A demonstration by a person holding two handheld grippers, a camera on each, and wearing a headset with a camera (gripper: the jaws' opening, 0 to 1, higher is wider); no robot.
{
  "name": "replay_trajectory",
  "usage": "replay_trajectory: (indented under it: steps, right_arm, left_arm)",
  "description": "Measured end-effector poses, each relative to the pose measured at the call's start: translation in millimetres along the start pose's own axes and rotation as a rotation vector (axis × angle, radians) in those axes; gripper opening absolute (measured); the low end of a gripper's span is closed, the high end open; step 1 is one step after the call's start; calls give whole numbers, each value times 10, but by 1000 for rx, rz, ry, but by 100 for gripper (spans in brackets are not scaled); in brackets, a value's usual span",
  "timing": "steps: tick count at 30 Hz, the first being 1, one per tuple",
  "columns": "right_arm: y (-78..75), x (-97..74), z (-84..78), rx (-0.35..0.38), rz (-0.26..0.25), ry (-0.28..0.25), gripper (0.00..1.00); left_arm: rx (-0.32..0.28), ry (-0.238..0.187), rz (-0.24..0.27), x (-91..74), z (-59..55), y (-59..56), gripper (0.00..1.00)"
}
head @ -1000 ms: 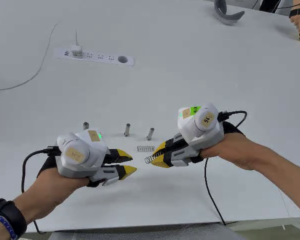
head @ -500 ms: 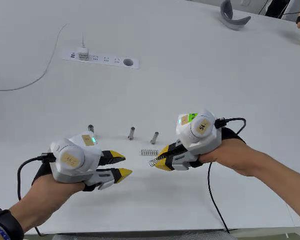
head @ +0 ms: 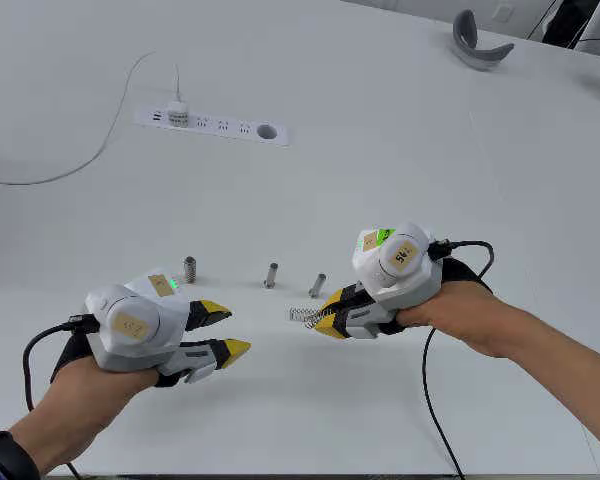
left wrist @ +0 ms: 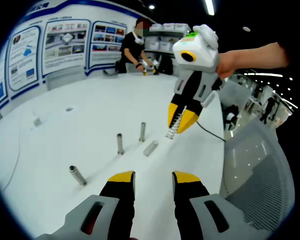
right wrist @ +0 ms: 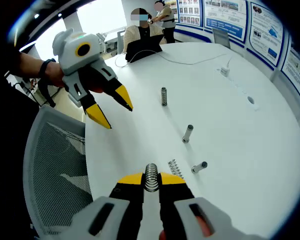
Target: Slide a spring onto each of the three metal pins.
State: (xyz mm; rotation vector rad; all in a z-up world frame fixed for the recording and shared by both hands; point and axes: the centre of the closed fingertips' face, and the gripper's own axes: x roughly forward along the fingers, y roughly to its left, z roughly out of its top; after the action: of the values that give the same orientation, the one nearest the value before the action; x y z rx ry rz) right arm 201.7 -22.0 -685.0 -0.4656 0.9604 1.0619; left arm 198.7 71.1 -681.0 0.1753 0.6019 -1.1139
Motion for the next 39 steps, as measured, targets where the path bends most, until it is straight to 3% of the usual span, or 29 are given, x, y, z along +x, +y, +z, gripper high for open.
replay_trajectory:
  steps: [14,39]
  right_arm:
    - [-243,69,45,1,-45,40,12]
    - [-575,209,269,24,-70,87,12]
  left_arm:
    - [-54,1,48,-46,-90,154,46]
    - [-108,-16,120,-183,-176,371,61]
